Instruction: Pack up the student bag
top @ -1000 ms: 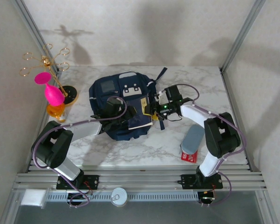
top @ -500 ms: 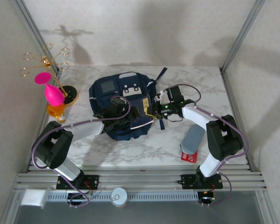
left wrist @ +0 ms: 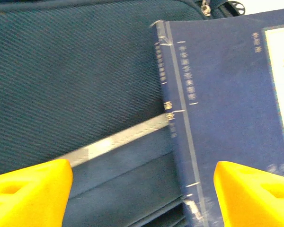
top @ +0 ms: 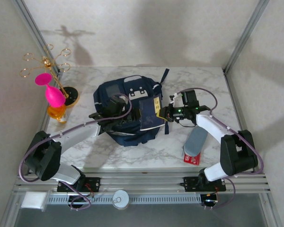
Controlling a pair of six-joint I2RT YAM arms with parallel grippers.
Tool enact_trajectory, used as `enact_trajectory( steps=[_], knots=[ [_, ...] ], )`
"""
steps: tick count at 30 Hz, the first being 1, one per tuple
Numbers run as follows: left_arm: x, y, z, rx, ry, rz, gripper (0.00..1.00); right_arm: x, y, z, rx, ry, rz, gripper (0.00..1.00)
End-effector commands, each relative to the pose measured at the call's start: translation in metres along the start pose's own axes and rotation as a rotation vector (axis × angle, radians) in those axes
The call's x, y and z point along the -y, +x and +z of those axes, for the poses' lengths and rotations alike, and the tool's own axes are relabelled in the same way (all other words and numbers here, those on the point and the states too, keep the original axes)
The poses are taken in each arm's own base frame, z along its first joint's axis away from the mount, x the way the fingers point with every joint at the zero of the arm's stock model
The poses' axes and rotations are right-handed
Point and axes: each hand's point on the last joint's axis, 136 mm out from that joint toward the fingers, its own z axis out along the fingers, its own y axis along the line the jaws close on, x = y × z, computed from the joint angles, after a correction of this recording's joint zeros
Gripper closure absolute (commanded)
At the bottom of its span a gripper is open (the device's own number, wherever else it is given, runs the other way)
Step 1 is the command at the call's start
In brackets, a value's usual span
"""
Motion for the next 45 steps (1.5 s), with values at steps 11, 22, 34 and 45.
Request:
enact_trajectory(
  steps=[11, 22, 34, 45],
  knots=[
    [0.007, 0.033, -0.01, -0.06, -0.012, 0.156, 0.17, 0.03, 0.016, -0.003, -0.002, -0.006, 0.065, 0.69],
    [0.031, 0.039, 0.008, -0.093, 0.068, 0.149, 0.27, 0.035, 0.05, -0.016, -0.006, 0.007, 0.105, 0.58],
    [0.066, 0.065, 0.026, -0.154, 0.185, 0.151, 0.48, 0.012, 0.046, -0.005, -0.033, -0.042, 0.073, 0.61],
    [0.06, 0.054, 0.022, -0.128, 0.11, 0.207, 0.49, 0.015, 0.036, -0.019, 0.008, -0.012, 0.051, 0.94]
  ],
)
